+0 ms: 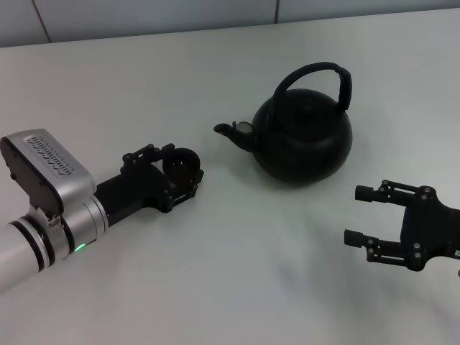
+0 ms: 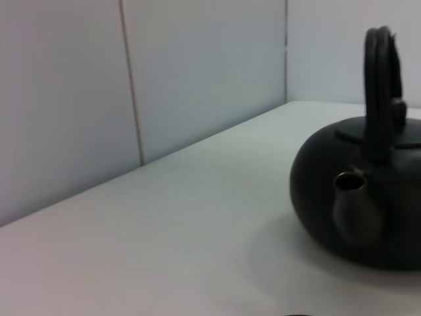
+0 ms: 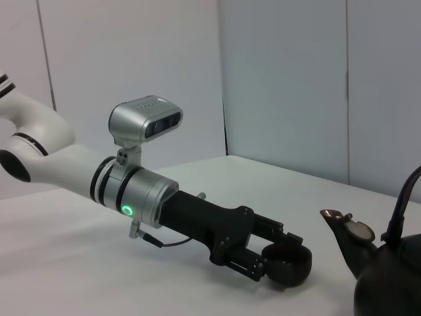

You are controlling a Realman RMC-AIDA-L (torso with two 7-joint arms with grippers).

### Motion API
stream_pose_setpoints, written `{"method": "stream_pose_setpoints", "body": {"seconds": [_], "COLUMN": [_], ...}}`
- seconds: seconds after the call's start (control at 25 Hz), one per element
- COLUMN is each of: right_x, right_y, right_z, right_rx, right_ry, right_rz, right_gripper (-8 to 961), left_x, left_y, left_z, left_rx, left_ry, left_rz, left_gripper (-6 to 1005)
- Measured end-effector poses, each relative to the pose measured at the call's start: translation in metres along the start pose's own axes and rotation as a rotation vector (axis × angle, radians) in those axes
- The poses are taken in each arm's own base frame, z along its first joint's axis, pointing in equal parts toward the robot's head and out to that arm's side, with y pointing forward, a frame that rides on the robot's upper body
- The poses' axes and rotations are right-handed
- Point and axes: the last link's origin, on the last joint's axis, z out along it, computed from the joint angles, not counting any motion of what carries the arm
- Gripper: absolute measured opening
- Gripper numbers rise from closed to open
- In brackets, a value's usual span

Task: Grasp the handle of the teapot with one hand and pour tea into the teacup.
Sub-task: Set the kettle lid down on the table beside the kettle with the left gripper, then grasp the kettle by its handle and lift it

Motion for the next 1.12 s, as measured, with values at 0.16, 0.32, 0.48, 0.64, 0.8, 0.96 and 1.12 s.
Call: {"method": "stream_pose_setpoints", "body": {"seconds": [0.16,0.32,0.48,0.64,0.8,0.96,1.12], "right_x": [-0.001,-0.001,-0.001,-0.001,-0.001,-0.001,-0.002], "right_y": [-0.001,-0.001,-0.001,-0.001,-0.002,-0.003,-0.003], "right_z": [0.0,-0.001,-0.001,-0.001,-0.001,0.0,0.001], "right_rx": [0.001,0.002,0.002,0.002,0.005,0.007,0.021], "right_ry": [0.002,0.004,0.004,0.004,0.007,0.007,-0.014], "right_rz": [-0.002,-0.004,-0.003,-0.003,-0.003,-0.004,0.003], "right_gripper": [729,729,729,729,730,730,730], "left_x": [-0.001,0.001,0.004,0.006,0.002,-0.001,-0.008], "left_y": [-0.001,0.0,0.002,-0.003,-0.017,-0.02,-0.018], "left_z": [0.001,0.001,-0.001,-0.023,-0.064,-0.107,-0.161], "left_rx": [0.012,0.009,-0.002,-0.001,-0.007,-0.027,-0.041], "left_ry": [-0.008,0.002,0.041,0.136,0.206,0.256,0.28], "left_rz": [-0.011,-0.012,-0.015,-0.032,-0.066,-0.075,-0.141], "left_gripper": [699,731,795,796,797,797,798]}}
